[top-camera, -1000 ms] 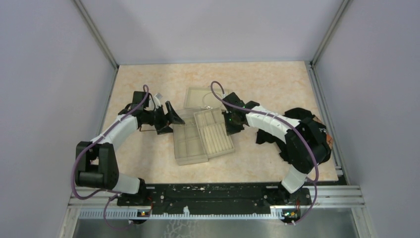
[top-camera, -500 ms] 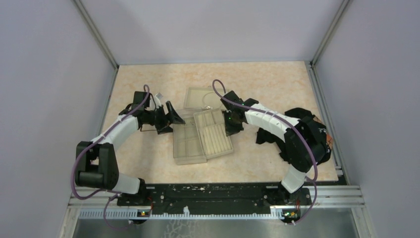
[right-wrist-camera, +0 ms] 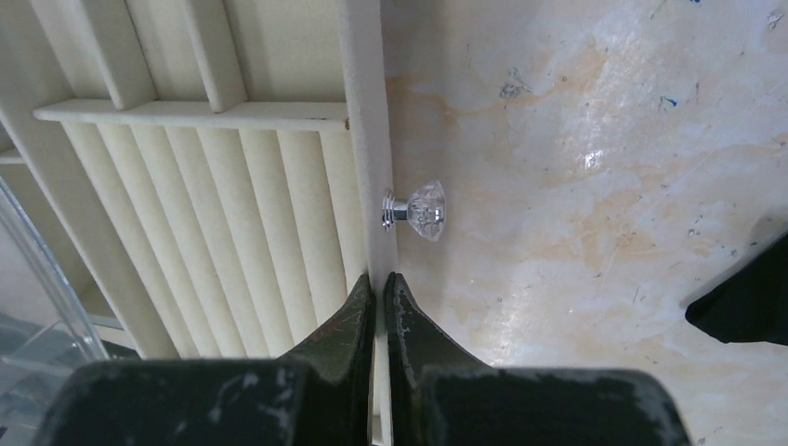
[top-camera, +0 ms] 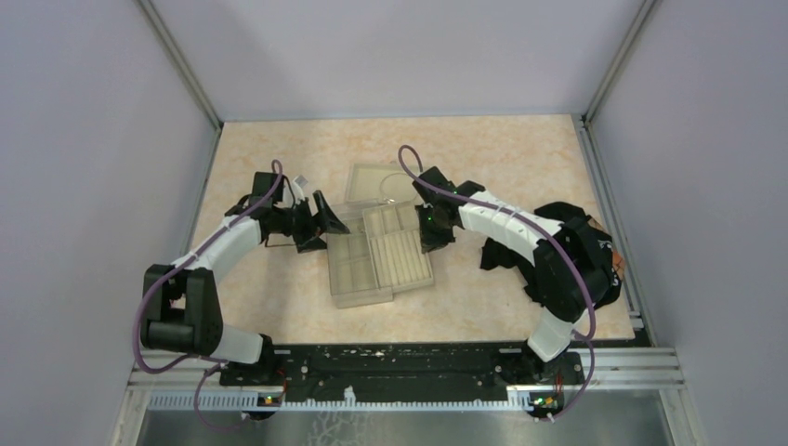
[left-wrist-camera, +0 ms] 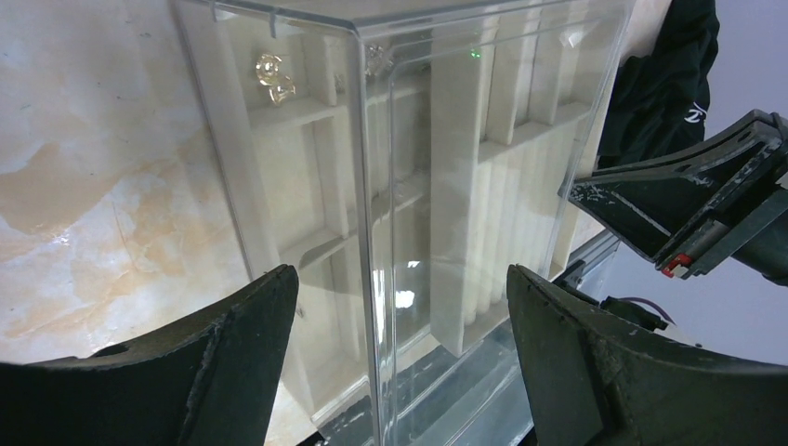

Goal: Organize the mixed jewelry

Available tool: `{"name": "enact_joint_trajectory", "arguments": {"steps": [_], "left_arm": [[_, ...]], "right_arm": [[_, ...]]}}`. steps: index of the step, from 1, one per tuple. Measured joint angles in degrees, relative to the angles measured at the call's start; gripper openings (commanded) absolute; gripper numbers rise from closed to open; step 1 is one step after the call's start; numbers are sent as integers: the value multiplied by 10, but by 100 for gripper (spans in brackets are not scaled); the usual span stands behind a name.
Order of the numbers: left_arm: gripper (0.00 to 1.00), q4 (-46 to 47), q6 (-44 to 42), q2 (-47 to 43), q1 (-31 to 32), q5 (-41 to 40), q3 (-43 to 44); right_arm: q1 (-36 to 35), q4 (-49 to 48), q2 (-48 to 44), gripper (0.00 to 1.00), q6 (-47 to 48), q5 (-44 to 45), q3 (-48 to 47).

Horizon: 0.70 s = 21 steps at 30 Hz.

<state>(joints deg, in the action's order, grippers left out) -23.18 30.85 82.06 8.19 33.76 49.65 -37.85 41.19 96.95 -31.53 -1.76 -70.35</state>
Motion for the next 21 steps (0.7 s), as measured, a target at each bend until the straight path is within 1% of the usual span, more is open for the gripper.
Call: {"name": "enact_joint_trajectory", "arguments": {"steps": [11,21], "left_arm": [[88,-1,0,0,4,3,0],[88,-1,0,0,4,3,0]], "right_arm": [[4,-2,0,0,2,-16,-7],[-30,-42,27,0,-21,-34,-7]]}}
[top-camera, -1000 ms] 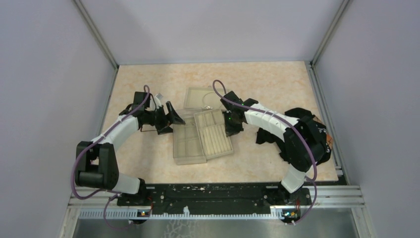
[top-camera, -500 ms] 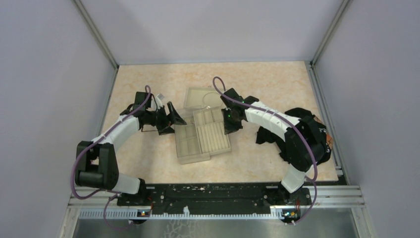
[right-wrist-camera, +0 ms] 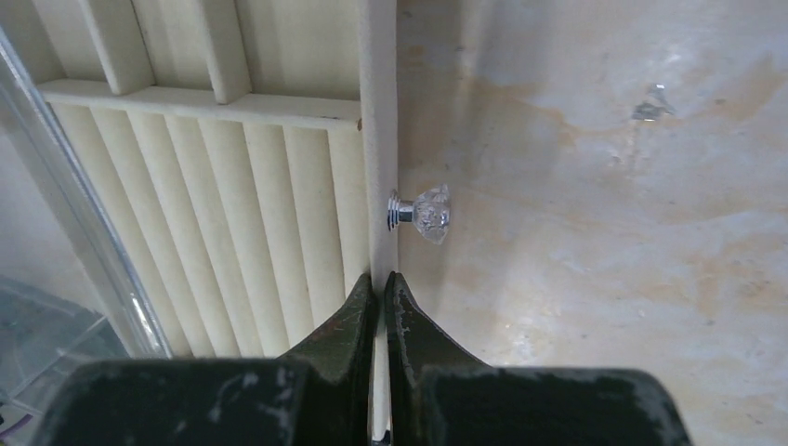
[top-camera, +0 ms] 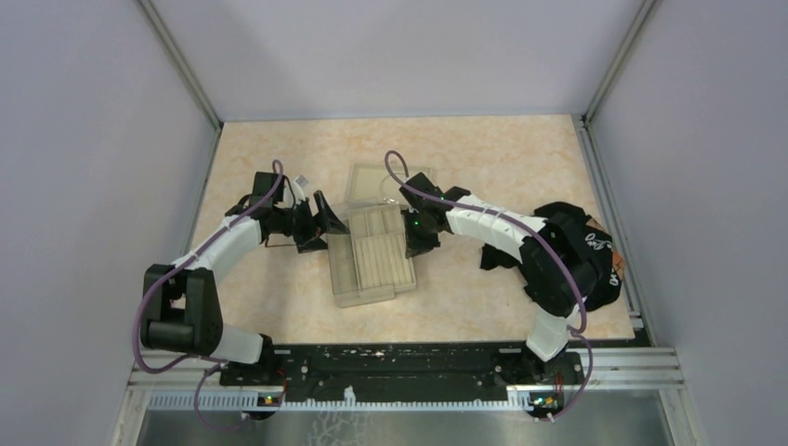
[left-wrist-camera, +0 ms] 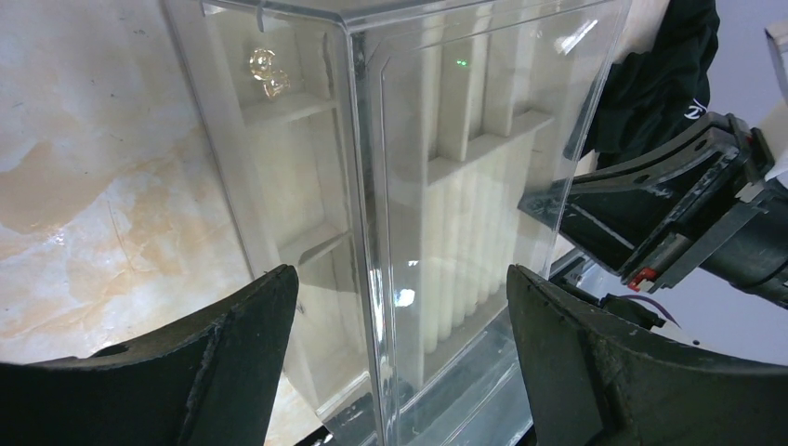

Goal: Organize the mixed jewelry

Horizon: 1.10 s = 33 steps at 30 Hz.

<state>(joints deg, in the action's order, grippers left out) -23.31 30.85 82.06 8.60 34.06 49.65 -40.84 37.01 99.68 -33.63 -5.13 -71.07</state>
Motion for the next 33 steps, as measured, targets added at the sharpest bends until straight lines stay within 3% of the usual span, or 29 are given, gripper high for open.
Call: {"name": "enact_joint_trajectory", "arguments": {"steps": [9,13,15,20,23,27,29,33], "left_arm": [[88,1,5,0,2,0,0],[88,2,6,0,3,0,0],[88,1,6,0,4,-1,0],[88,1,5,0,3,-6,0],[88,1,5,0,3,-6,0],[88,1,5,0,3,-6,0],[88,1,5,1,3,-6,0],[88,1,5,2,3,-6,0]], "right_arm": [[-26,-41,20,0,-16,-36,-21],[-26,-51,24,32,-18,-63,-23],[-25,-57,28,41,-16,-85,-26],[0,-72,26,44,-22,-110,-21],[19,-95,15,41,-29,-116,-6],[33,-105,1,14,-37,-113,6],[35,-111,1,4,-41,-110,6],[35,-118,2,0,-52,-103,6]]}}
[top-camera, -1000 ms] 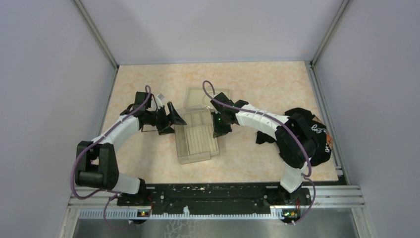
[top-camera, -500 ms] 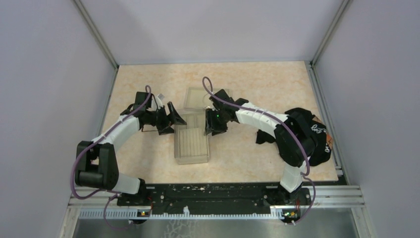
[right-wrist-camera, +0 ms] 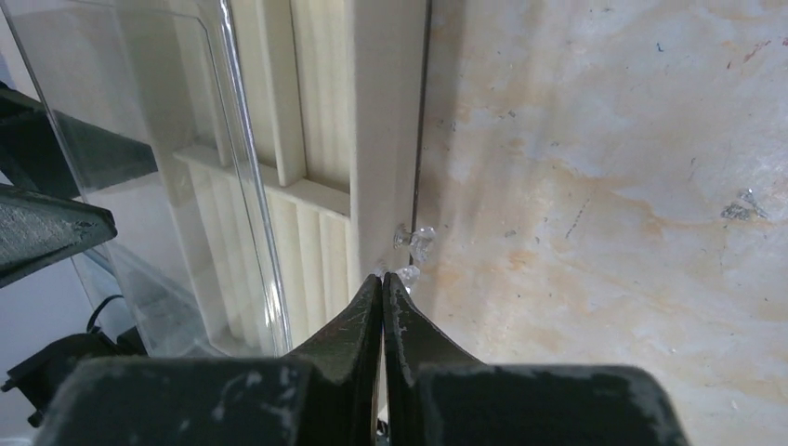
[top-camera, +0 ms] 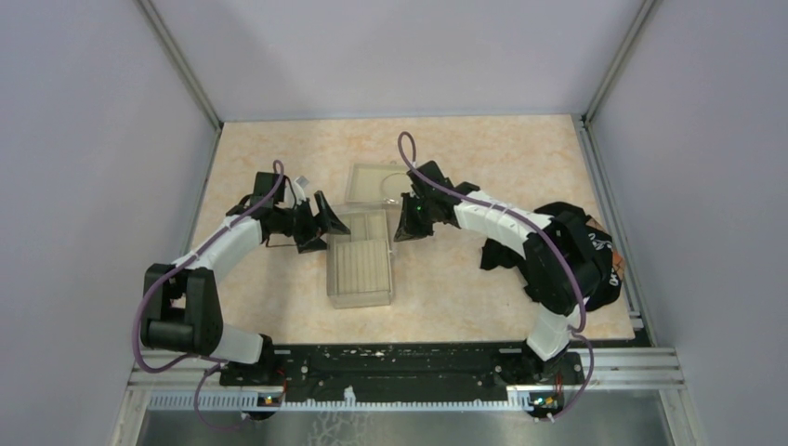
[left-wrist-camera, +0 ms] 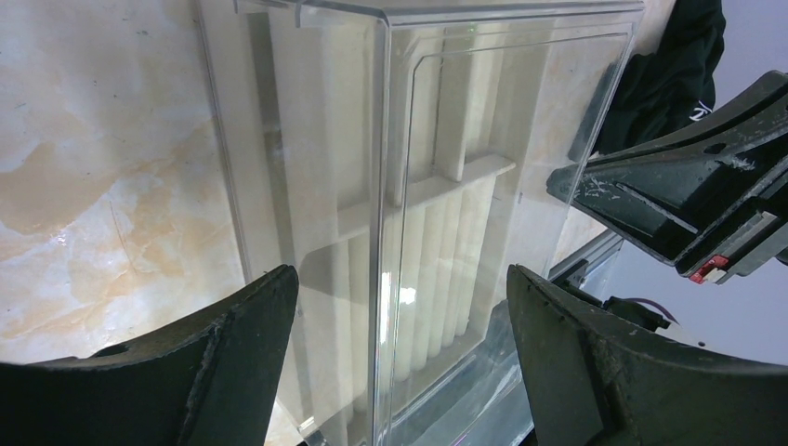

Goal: Organize the mixed jewelry

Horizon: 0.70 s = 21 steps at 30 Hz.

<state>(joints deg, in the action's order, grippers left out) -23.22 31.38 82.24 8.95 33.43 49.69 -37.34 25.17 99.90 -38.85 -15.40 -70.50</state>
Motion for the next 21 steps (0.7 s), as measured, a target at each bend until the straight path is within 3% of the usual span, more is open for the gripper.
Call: {"name": "enact_joint_trajectory", "arguments": {"steps": [14,21], "left_arm": [[88,-3,0,2,0,0,3],[89,-28,-3,6,2,-12,33]], "right_arm": [[-11,-19,85,0,2,-33,-47],[5,15,84,35,40,-5,-63]]}}
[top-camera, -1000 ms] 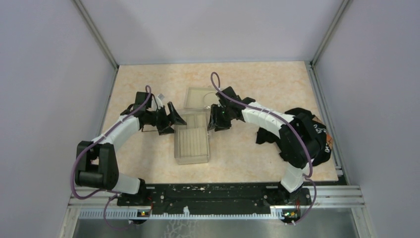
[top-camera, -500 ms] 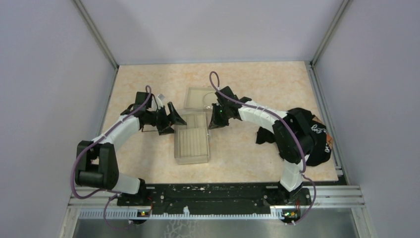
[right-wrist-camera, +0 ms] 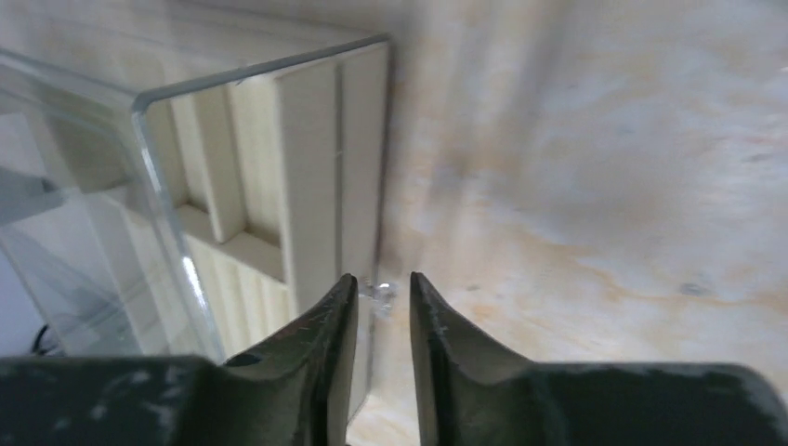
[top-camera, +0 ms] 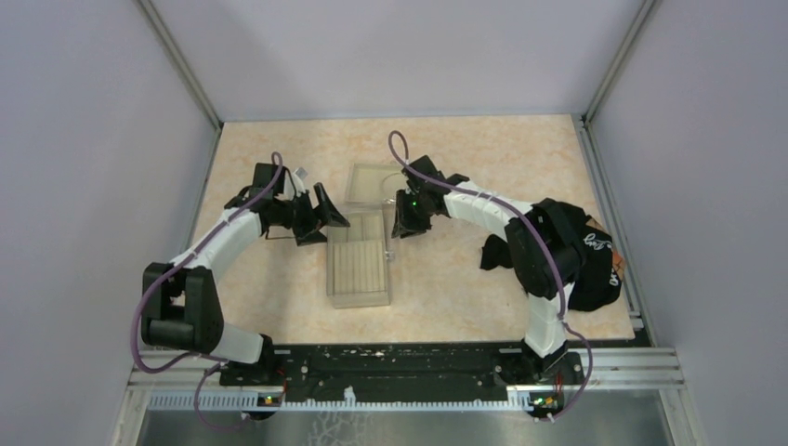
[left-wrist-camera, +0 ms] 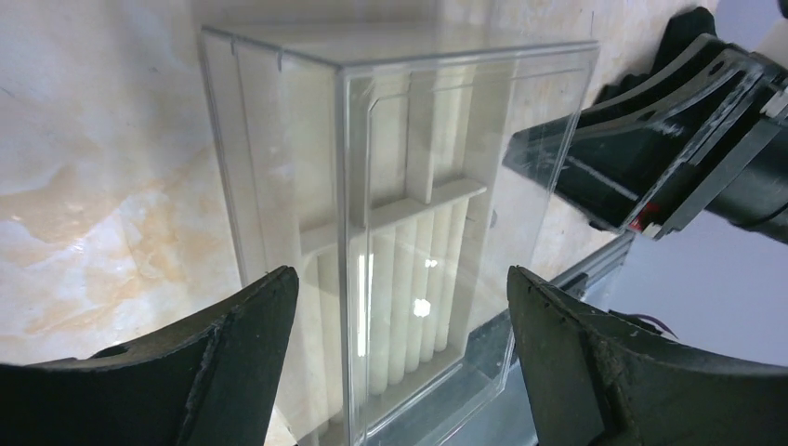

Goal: Organize the mixed jewelry

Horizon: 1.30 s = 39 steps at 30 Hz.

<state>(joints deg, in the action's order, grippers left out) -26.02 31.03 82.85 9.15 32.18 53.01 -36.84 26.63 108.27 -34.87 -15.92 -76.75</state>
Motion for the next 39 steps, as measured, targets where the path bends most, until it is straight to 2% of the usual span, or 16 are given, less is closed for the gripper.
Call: {"name": "enact_joint_trajectory", "arguments": {"steps": [3,11,14,18,20,23,27,30,33,39], "left_arm": [[90,-17,-8,0,1,-21,32],[90,-51,-13,-16,1,-85,73],[90,-60,-14,-26,1,-98,76],[90,-63,-17,-27,1,-105,84],[90,-64,-17,-27,1,-106,84],[90,-66,-17,-28,1,-110,84],[89,-68,-17,-32,1,-113,84],[89,-71,-17,-33,1,-113,84],[89,-76,-17,-32,1,-112,84],[89,-85,-12,-32,1,-113,84]], "right_arm": [[27,26,-3,47,27,28,-16],[82,104,16,54,99,145,-169],[82,133,72,55,145,174,-278],[81,192,199,57,225,198,-473],[82,206,255,59,264,219,-540],[82,208,283,63,325,242,-548],[82,159,282,70,394,253,-501],[82,143,287,71,438,253,-490],[83,135,309,71,471,250,-531],[97,129,329,69,497,218,-539]]}}
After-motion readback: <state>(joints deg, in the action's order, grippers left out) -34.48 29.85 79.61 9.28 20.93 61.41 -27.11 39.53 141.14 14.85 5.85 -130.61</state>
